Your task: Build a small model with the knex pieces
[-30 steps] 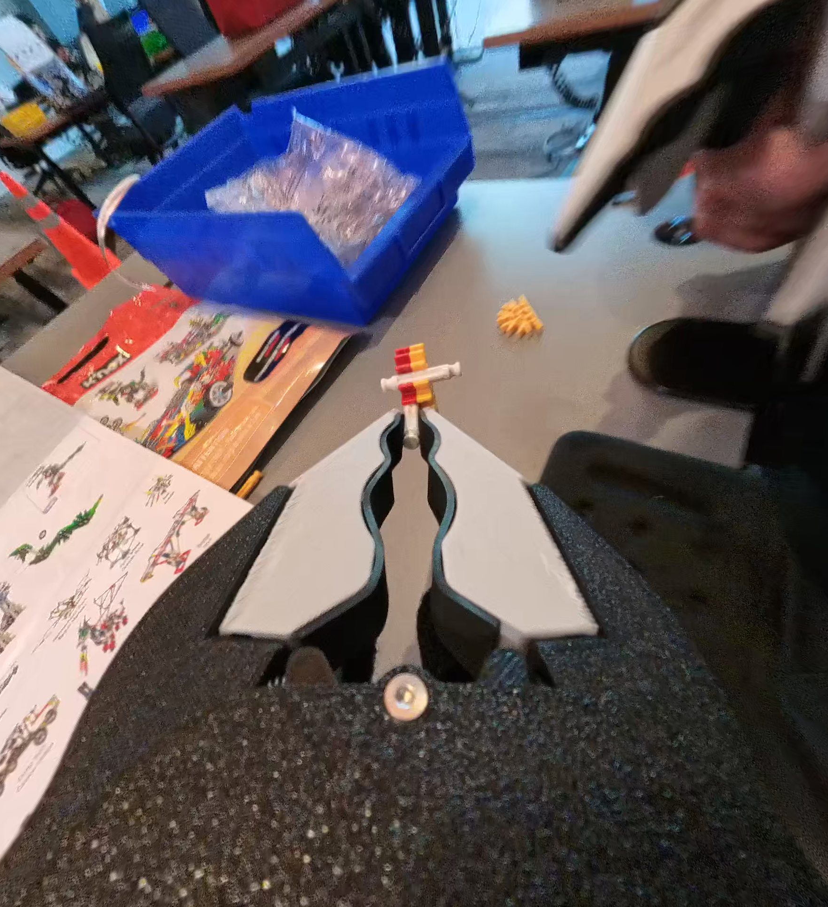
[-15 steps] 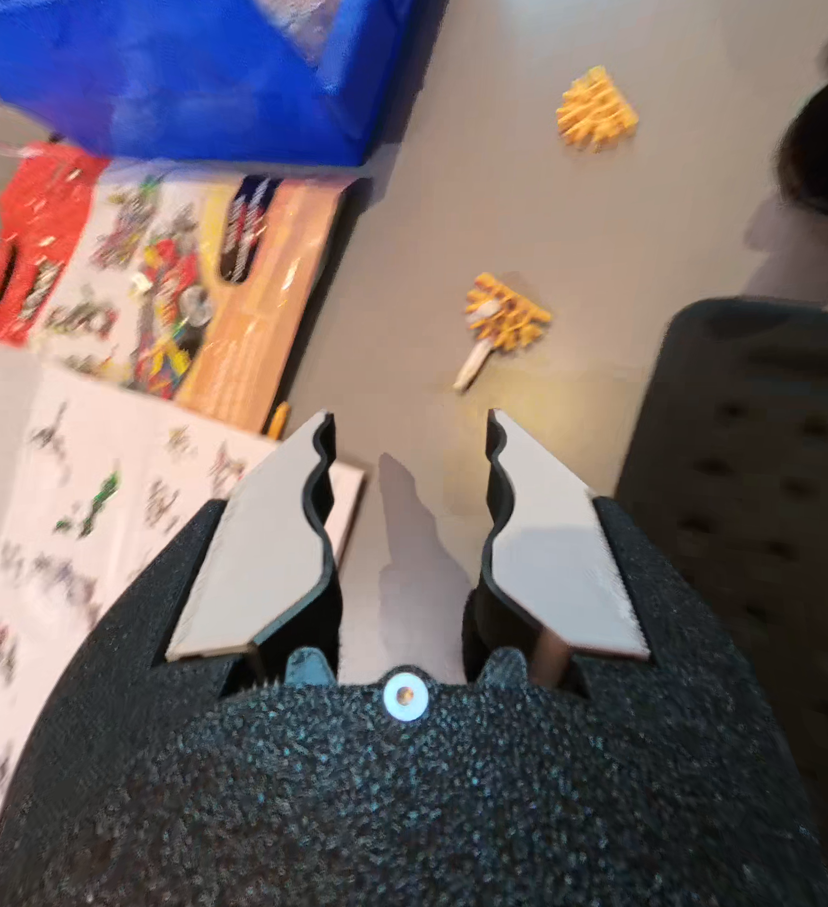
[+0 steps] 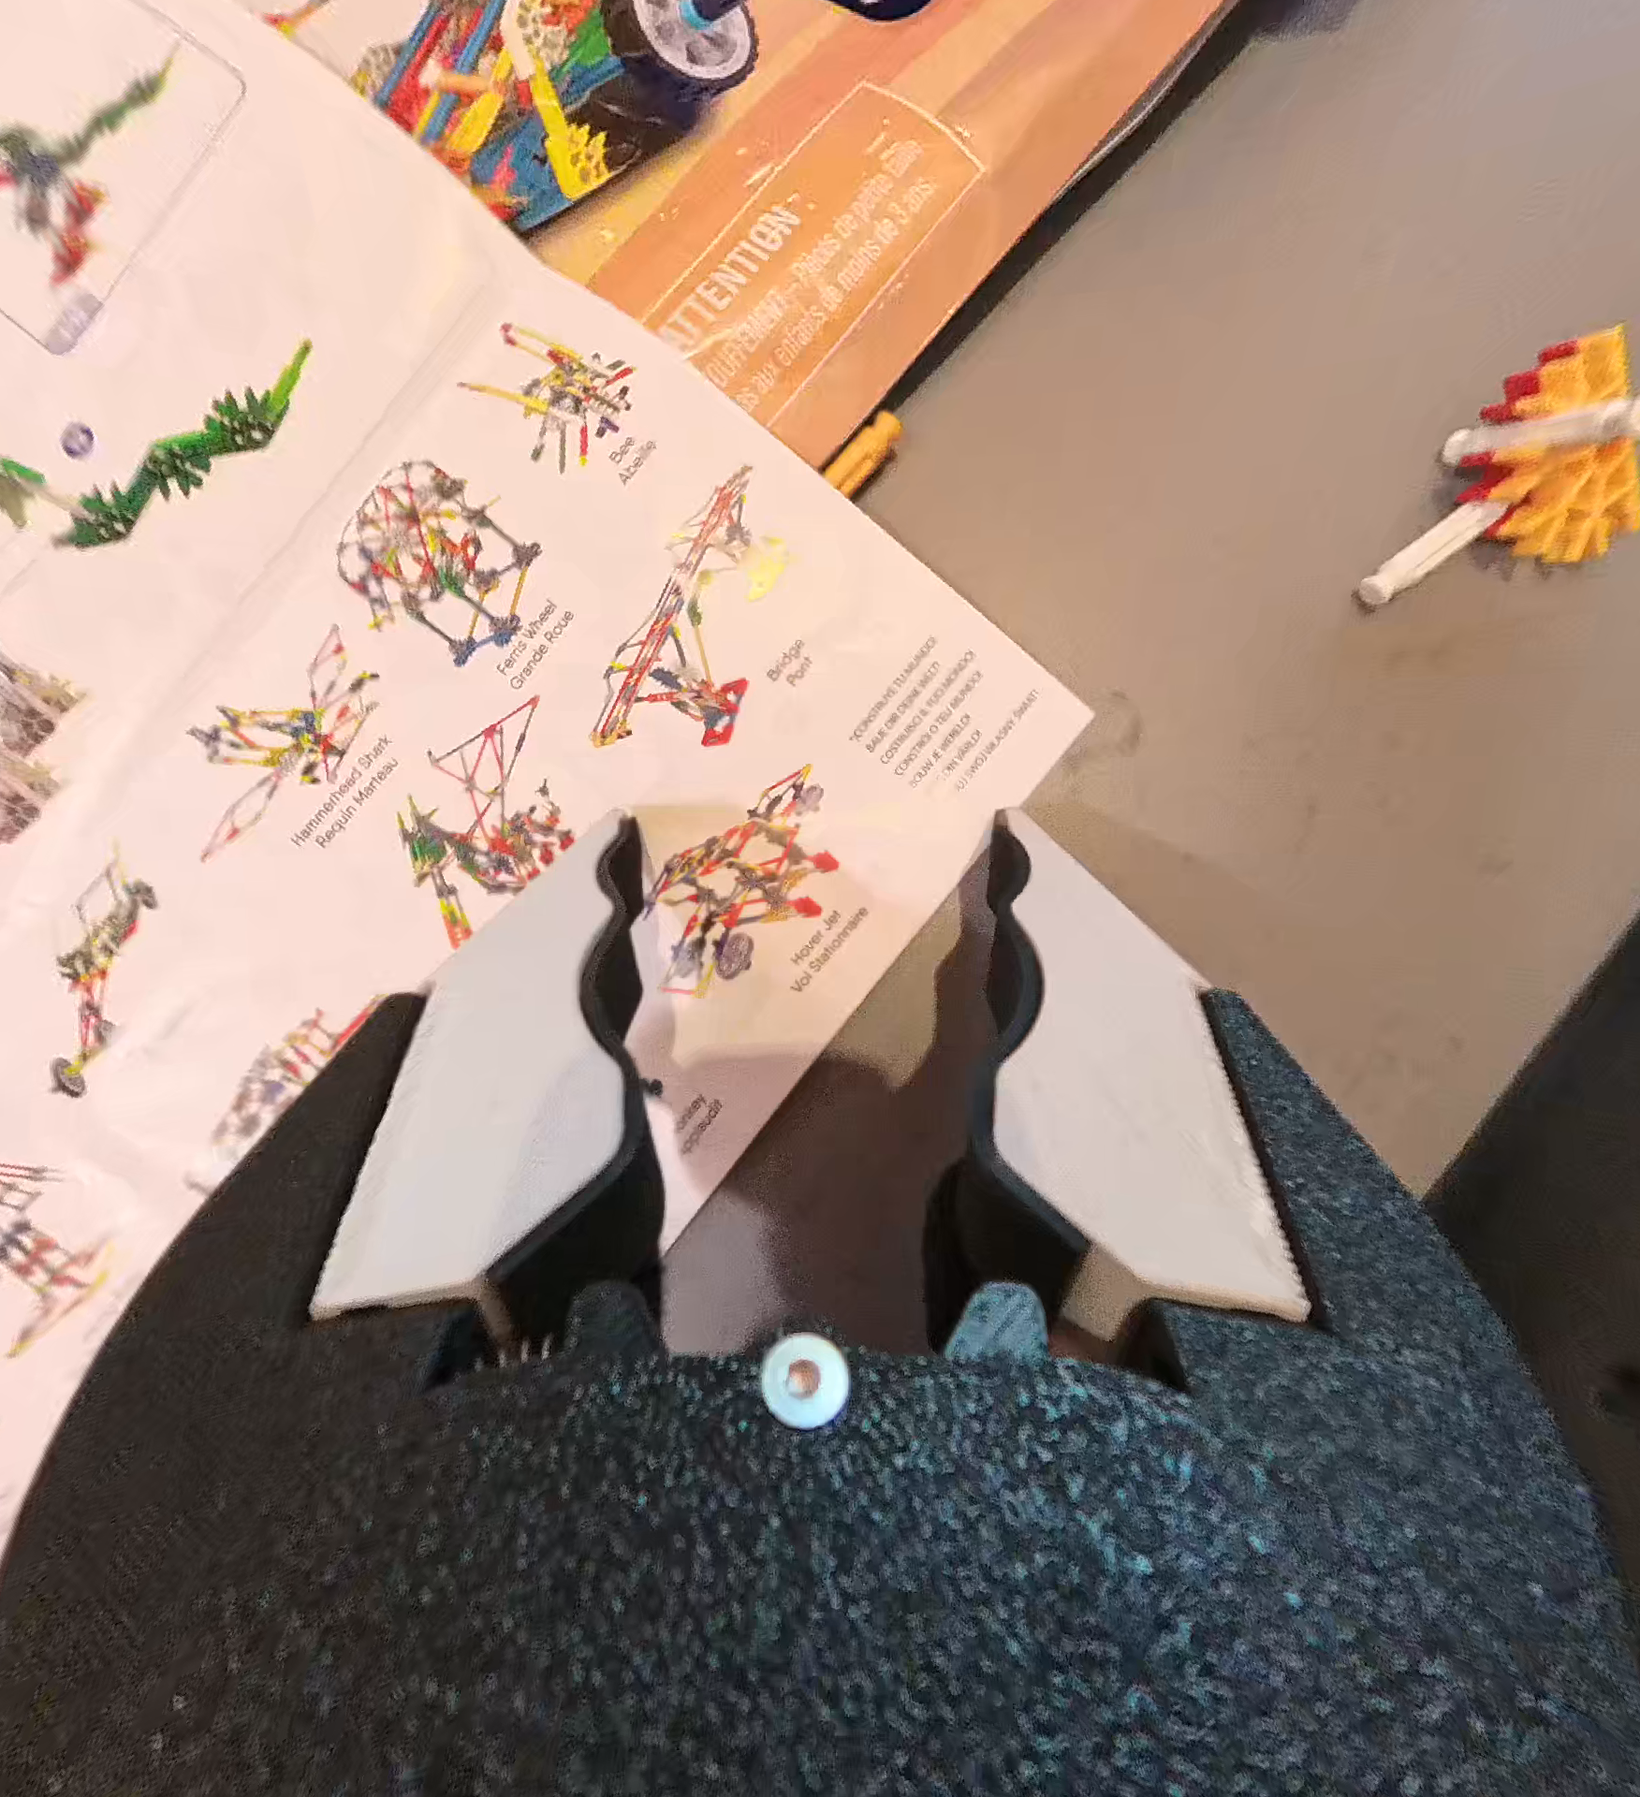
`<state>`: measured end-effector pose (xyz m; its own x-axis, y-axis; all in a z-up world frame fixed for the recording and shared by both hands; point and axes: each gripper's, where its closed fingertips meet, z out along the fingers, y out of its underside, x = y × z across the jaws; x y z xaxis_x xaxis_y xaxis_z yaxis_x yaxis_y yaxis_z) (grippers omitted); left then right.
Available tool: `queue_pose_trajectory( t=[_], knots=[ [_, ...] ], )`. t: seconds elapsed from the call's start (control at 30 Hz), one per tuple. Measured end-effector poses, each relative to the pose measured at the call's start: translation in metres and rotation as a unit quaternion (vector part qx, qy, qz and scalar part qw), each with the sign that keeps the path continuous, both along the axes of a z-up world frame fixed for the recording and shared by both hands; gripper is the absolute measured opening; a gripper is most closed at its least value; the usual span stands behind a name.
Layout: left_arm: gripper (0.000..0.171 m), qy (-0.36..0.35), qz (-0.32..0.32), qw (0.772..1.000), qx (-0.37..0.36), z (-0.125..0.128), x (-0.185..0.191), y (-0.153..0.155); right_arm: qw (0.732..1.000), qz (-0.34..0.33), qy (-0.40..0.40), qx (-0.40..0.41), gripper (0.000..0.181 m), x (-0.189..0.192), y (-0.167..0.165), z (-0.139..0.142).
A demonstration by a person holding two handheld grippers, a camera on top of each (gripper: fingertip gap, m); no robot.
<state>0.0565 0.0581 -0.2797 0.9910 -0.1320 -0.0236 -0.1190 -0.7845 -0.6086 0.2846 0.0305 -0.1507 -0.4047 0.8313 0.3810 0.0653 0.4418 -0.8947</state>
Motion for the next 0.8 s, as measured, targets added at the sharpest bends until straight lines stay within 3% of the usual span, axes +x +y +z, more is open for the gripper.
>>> queue_pose_trajectory(
  t=[0.17,0.23,0.27,0.53,0.67,0.8],
  knots=[
    [0.036,-0.072,0.057,0.995,0.038,0.005,-0.01,0.012,1.0,0.009,0.019,0.009,0.058,0.005,-0.005,0.005],
    [0.006,-0.103,0.053,0.992,0.044,0.005,-0.006,0.015,1.0,0.009,0.023,0.01,0.058,0.006,-0.005,0.007],
    [0.001,-0.106,0.052,0.992,0.051,0.006,-0.006,0.018,1.0,0.008,0.024,0.01,0.058,0.006,-0.004,0.007],
    [0.0,-0.013,0.033,0.997,0.066,0.021,-0.009,0.022,1.0,0.008,0.016,0.007,0.057,0.005,-0.003,0.004],
    [0.0,0.011,0.038,0.994,0.103,0.051,-0.015,0.02,1.0,0.002,0.006,0.015,0.058,0.004,-0.001,-0.001],
    [0.0,0.049,0.047,0.985,0.157,0.101,-0.028,0.022,0.999,0.004,-0.014,0.041,0.058,0.002,-0.004,-0.014]
  ],
)
